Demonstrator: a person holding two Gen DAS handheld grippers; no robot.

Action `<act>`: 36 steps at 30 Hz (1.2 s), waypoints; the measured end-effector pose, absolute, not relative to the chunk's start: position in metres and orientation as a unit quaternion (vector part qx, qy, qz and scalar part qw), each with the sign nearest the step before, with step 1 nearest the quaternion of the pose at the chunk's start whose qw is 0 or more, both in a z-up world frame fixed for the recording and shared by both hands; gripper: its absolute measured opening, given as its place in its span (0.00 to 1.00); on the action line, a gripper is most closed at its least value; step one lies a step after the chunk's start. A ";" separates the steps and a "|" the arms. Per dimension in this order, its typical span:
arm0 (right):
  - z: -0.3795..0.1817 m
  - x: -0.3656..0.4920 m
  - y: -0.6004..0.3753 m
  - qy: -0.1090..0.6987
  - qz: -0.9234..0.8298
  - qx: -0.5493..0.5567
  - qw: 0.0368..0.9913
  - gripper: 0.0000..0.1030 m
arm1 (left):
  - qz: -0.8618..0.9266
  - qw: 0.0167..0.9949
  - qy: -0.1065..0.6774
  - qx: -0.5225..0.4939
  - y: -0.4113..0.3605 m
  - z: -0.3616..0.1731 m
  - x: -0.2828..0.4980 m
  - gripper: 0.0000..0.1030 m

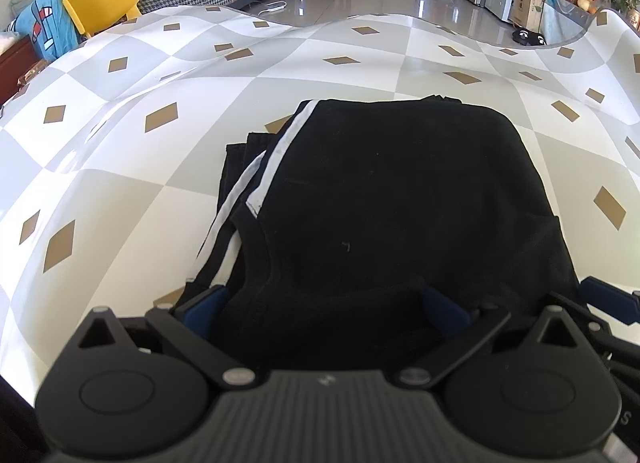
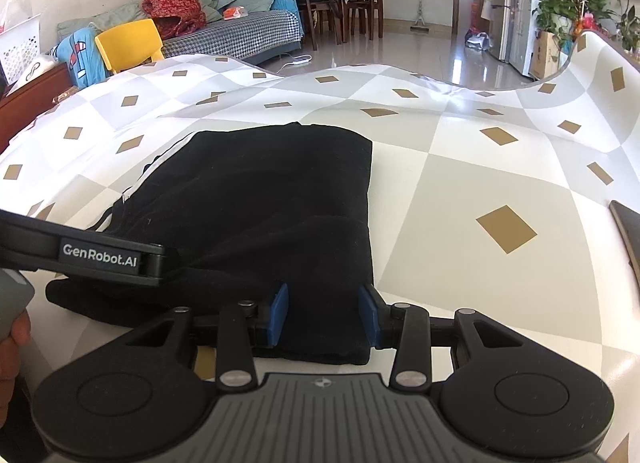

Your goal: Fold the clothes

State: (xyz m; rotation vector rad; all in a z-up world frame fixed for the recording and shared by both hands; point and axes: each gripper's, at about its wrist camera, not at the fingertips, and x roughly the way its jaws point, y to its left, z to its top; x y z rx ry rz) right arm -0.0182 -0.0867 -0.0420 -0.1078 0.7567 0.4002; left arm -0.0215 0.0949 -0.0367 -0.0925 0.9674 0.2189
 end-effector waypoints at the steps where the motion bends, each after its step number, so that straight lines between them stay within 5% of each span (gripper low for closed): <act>1: -0.041 -0.018 -0.087 0.369 0.192 -0.049 0.908 0.38 | 0.105 0.878 0.464 -0.045 0.095 -0.036 -0.023 1.00; 36: -0.011 -0.013 -0.109 0.405 0.162 0.054 0.898 0.42 | 0.113 0.838 0.532 -0.037 0.079 -0.040 -0.084 1.00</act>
